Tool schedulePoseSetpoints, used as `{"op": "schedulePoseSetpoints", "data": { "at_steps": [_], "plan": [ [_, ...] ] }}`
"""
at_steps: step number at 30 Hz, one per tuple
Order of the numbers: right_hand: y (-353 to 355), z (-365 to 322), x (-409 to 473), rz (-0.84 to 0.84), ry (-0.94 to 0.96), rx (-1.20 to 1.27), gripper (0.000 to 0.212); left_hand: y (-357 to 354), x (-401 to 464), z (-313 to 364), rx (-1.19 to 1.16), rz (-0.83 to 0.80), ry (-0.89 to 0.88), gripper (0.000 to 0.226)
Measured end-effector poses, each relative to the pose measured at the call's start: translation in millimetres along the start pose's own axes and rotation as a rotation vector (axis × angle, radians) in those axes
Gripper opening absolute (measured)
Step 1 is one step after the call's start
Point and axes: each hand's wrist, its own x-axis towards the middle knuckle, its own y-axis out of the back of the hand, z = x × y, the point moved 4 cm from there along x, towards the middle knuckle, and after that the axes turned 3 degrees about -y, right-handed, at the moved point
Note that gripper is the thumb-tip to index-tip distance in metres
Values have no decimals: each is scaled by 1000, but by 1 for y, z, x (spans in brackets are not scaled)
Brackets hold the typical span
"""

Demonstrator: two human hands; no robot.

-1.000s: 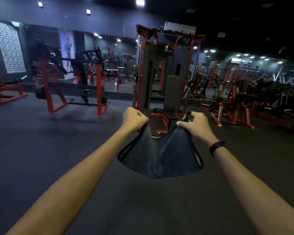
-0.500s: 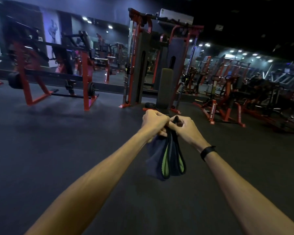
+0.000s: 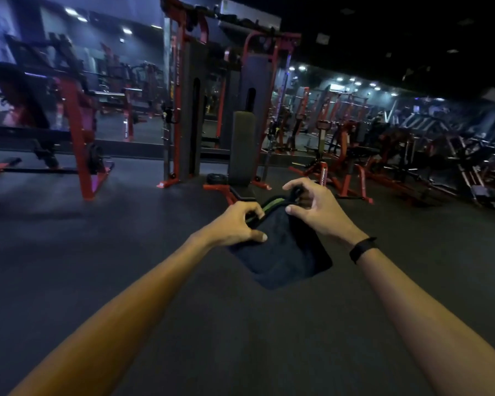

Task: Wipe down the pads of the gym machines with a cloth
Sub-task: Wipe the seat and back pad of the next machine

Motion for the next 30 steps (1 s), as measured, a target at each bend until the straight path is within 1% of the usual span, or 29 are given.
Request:
{"op": "schedulePoseSetpoints", "data": {
  "at_steps": [2, 3, 4, 5, 6, 7, 9, 11, 14, 16, 17, 18, 20, 22, 25, 28, 30],
  "plan": [
    [2, 24, 21, 56, -28, 52, 31, -9, 25, -22, 11, -45, 1, 28],
    [3, 34, 29, 76, -33, 80, 31, -13, 36, -33, 11, -71, 22, 31],
    [4, 42, 36, 92, -40, 103, 30, -15, 45, -42, -7, -100, 40, 38],
    [4, 56, 47, 111, -50, 113, 30, -17, 59, -54, -11, -123, 54, 50],
    [4, 69, 57, 129, -56, 122, 30, -18, 73, -67, 15, -148, 64, 62],
    [5, 79, 66, 151, -61, 123, 30, -17, 84, -76, 74, -171, 76, 67],
    [7, 106, 91, 204, -75, 123, 32, -12, 112, -97, 217, -213, 106, 64],
    [10, 131, 118, 239, -89, 122, 33, 0, 138, -113, 305, -224, 106, 64],
    [9, 168, 173, 247, -77, 114, 33, 33, 192, -134, 447, -158, 79, 68],
    [10, 190, 210, 250, -91, 117, 33, 58, 229, -140, 500, -141, 79, 67],
    [13, 202, 235, 277, -89, 126, 33, 77, 255, -143, 571, -138, 71, 65],
    [13, 212, 253, 283, -88, 127, 33, 90, 275, -148, 646, -121, 42, 60],
    [15, 227, 296, 288, -66, 114, 33, 121, 317, -156, 730, -50, 11, 42],
    [14, 239, 340, 282, -43, 91, 33, 143, 353, -170, 756, -46, 2, 35],
    [4, 257, 392, 231, -15, 43, 33, 162, 393, -200, 719, -116, 59, 33],
    [-6, 289, 440, 210, -8, 9, 33, 173, 435, -236, 684, -99, 47, 46],
    [-14, 314, 475, 197, 3, -24, 33, 177, 469, -263, 659, -64, 2, 36]
  ]
}}
